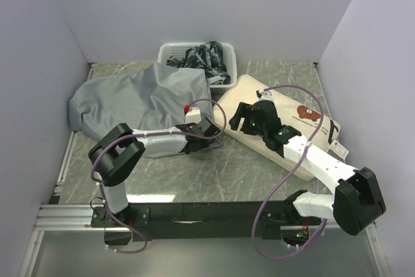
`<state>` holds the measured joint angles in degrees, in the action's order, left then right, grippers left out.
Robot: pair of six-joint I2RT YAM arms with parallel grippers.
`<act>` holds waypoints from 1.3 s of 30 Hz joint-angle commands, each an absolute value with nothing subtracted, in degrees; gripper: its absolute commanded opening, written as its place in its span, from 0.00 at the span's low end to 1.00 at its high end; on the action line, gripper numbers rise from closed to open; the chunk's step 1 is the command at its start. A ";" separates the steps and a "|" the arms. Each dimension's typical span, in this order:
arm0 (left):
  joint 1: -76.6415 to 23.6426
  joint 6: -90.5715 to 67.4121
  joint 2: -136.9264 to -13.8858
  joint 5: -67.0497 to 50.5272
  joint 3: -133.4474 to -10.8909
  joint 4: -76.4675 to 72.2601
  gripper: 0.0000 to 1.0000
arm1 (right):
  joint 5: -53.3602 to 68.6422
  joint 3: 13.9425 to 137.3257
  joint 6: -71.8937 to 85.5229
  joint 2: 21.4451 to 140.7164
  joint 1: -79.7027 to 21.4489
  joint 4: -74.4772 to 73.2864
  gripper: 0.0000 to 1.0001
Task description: Put the pillow into the pillowcase
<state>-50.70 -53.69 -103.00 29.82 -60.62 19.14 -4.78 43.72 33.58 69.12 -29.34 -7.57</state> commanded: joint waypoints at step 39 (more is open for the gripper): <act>-62.31 -88.77 -51.50 32.07 -39.28 54.57 0.28 | -12.84 71.74 29.62 103.98 -23.56 -17.06 0.58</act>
